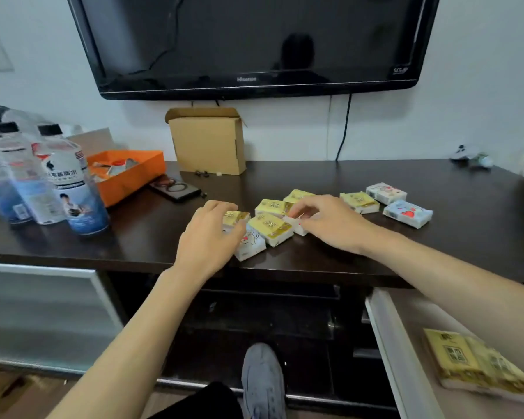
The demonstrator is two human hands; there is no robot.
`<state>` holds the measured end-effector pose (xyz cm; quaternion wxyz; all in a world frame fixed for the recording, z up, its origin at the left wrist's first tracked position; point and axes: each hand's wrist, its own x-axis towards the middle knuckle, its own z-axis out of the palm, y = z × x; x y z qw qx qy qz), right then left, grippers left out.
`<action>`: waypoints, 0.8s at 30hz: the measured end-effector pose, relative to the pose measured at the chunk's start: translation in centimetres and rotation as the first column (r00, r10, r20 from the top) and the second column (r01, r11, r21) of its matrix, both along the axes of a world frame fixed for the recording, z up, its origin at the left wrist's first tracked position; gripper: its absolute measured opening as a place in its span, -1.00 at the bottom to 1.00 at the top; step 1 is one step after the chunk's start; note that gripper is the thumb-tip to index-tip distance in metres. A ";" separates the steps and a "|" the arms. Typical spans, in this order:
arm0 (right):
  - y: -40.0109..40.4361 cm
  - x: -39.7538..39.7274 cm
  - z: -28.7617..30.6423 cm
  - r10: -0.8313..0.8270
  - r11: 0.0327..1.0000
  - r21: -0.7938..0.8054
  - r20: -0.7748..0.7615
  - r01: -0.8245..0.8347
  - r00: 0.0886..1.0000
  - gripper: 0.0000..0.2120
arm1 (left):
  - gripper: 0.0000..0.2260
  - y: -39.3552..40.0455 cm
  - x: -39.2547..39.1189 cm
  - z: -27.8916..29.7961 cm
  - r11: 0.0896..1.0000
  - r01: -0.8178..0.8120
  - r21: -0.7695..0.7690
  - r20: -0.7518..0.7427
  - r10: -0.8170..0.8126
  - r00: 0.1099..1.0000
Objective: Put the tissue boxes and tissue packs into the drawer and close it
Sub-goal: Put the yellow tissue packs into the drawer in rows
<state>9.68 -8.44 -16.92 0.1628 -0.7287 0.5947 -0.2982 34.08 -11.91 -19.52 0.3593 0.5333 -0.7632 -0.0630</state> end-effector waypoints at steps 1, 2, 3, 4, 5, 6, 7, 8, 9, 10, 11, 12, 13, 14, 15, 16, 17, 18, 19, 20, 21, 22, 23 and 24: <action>-0.8 0.8 0.1 0.029 0.999 0.021 -0.033 -0.029 0.999 -0.72 | -0.68 -1.0 0.2 0.2 0.999 -0.013 0.042 -0.011 0.014 1.000; -1.4 1.5 0.1 0.060 0.997 0.049 -0.062 -0.057 0.996 -0.69 | -0.70 -2.0 0.5 0.5 0.994 -0.029 0.105 0.002 0.029 1.000; -1.8 2.0 0.2 0.087 0.994 0.077 -0.105 -0.079 0.991 -0.66 | -0.72 -3.0 0.7 0.7 0.983 -0.048 0.179 0.028 0.044 0.999; -2.2 2.4 0.3 0.110 0.991 0.095 -0.175 -0.095 0.978 -0.64 | -0.74 -3.8 0.9 0.9 0.967 -0.065 0.245 0.049 0.055 0.997; -2.4 2.6 0.3 0.130 0.989 0.100 -0.272 -0.107 0.953 -0.62 | -0.74 -4.5 1.1 1.1 0.954 -0.081 0.290 0.058 0.067 0.996; -2.5 2.6 0.3 0.145 0.988 0.097 -0.375 -0.116 0.916 -0.61 | -0.74 -5.2 1.3 1.3 0.945 -0.099 0.311 0.059 0.085 0.995; -2.4 2.6 0.3 0.147 0.989 0.086 -0.460 -0.121 0.875 -0.61 | -0.72 -5.8 1.5 1.4 0.940 -0.126 0.318 0.065 0.111 0.992; -2.3 2.3 0.3 0.140 0.990 0.071 -0.516 -0.121 0.845 -0.61 | -0.68 -6.4 1.7 1.5 0.935 -0.162 0.317 0.085 0.142 0.986; -2.2 2.1 0.3 0.134 0.991 0.057 -0.543 -0.123 0.829 -0.63 | -0.61 -6.8 1.9 1.6 0.928 -0.201 0.314 0.121 0.171 0.978; -2.0 1.7 0.2 0.133 0.991 0.046 -0.551 -0.128 0.824 -0.64 | -0.52 -7.2 2.1 1.6 0.920 -0.237 0.311 0.169 0.192 0.967; -1.9 1.5 0.2 0.136 0.990 0.039 -0.554 -0.138 0.821 -0.66 | -0.43 -7.4 2.3 1.6 0.913 -0.263 0.311 0.216 0.201 0.955; -1.8 1.3 0.1 0.142 0.988 0.034 -0.554 -0.148 0.820 -0.69 | -0.35 -7.4 2.4 1.5 0.910 -0.272 0.313 0.250 0.197 0.948; -1.7 1.2 0.1 0.148 0.987 0.033 -0.551 -0.155 0.821 -0.73 | -0.30 -7.5 2.5 1.4 0.910 -0.267 0.318 0.268 0.184 0.946; -1.8 1.2 0.2 0.154 0.986 0.038 -0.546 -0.160 0.824 -0.77 | -0.25 -7.5 2.5 1.3 0.910 -0.259 0.323 0.278 0.170 0.945; -1.9 1.2 0.2 0.162 0.986 0.049 -0.539 -0.161 0.827 -0.79 | -0.22 -7.5 2.4 1.3 0.911 -0.254 0.325 0.288 0.161 0.944; -2.0 1.2 0.3 0.172 0.985 0.071 -0.528 -0.158 0.832 -0.79 | -0.21 -7.5 2.3 1.3 0.911 -0.255 0.323 0.299 0.157 0.941; -2.1 1.3 0.4 0.181 0.983 0.101 -0.510 -0.151 0.841 -0.79 | -0.23 -7.5 2.3 1.4 0.913 -0.258 0.317 0.306 0.159 0.939; -2.2 1.5 0.5 0.188 0.981 0.131 -0.492 -0.141 0.850 -0.79 | -0.29 -7.5 2.3 1.4 0.915 -0.259 0.309 0.304 0.163 0.939; -2.2 1.6 0.5 0.190 0.979 0.154 -0.483 -0.131 0.855 -0.79 | -0.36 -7.5 2.4 1.4 0.919 -0.254 0.303 0.286 0.167 0.944; -2.2 1.7 0.5 0.191 0.978 0.169 -0.485 -0.122 0.854 -0.79 | -0.45 -7.5 2.6 1.4 0.923 -0.239 0.302 0.246 0.167 0.955; -2.3 1.7 0.5 0.188 0.977 0.179 -0.494 -0.113 0.849 -0.79 | -0.53 -7.5 2.7 1.3 0.929 -0.210 0.305 0.180 0.160 0.971; -2.3 1.7 0.5 0.186 0.977 0.184 -0.505 -0.105 0.843 -0.79 | -0.58 -7.3 2.9 1.1 0.937 -0.172 0.304 0.096 0.150 0.984; -2.3 1.7 0.5 0.185 0.977 0.185 -0.511 -0.103 0.840 -0.78 | -0.61 -6.9 2.9 0.9 0.949 -0.136 0.285 0.009 0.139 0.990; -2.3 1.7 0.5 0.186 0.977 0.185 -0.513 -0.103 0.838 -0.77 | -0.61 -6.4 2.9 0.9 0.965 -0.114 0.238 -0.062 0.133 0.989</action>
